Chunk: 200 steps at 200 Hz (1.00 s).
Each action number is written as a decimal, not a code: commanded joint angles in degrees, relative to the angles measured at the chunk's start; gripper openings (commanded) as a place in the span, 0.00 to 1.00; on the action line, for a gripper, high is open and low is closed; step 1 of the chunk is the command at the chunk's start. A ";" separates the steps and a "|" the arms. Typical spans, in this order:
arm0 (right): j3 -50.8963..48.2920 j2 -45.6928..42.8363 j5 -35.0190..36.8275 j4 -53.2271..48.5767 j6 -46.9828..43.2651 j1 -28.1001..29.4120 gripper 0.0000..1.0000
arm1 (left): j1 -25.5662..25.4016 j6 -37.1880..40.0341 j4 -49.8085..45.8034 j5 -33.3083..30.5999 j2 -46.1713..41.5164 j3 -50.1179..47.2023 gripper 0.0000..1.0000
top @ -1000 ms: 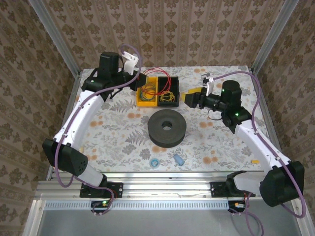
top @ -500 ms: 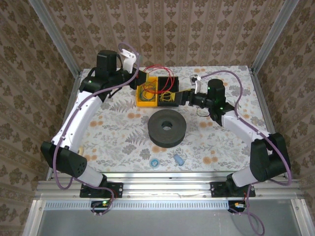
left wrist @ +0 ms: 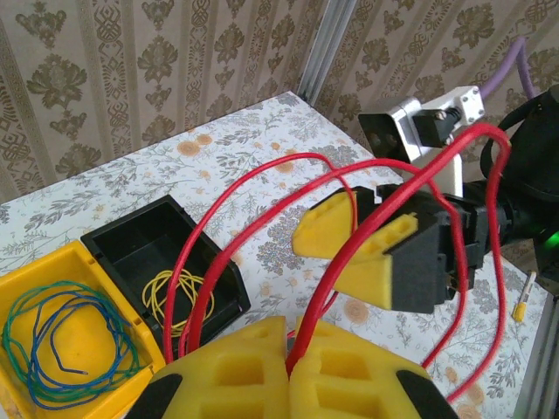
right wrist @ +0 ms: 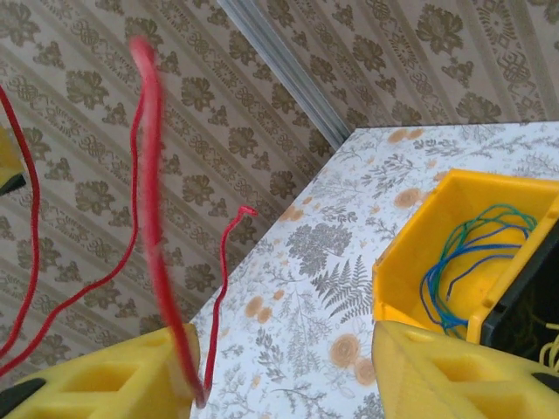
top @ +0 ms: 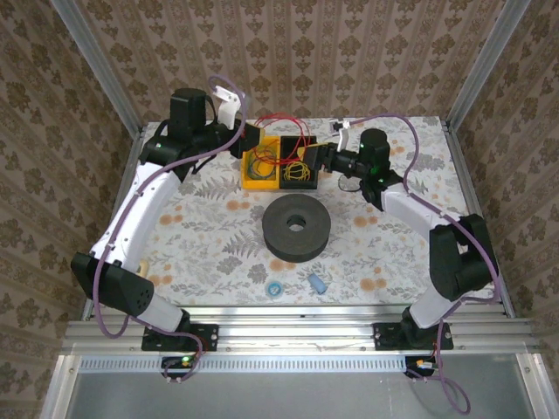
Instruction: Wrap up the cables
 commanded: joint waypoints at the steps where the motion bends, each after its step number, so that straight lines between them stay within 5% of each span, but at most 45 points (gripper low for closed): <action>1: 2.69 1.38 -0.22 3.15 0.87 0.61 0.38 | 0.11 -0.69 0.95 1.35 -1.87 1.63 0.00; 37: 2.86 -0.99 3.80 -6.00 -4.66 0.49 0.00 | 0.19 -0.21 0.49 1.10 -3.35 1.81 0.00; 105: 6.60 -4.25 13.84 -32.75 -17.10 -6.70 0.00 | 3.18 1.62 -2.11 -0.12 -6.06 2.81 0.00; 200: 7.44 -8.28 19.15 -41.03 -22.52 -15.62 0.00 | 11.69 3.43 -4.63 -2.59 -11.68 3.13 0.00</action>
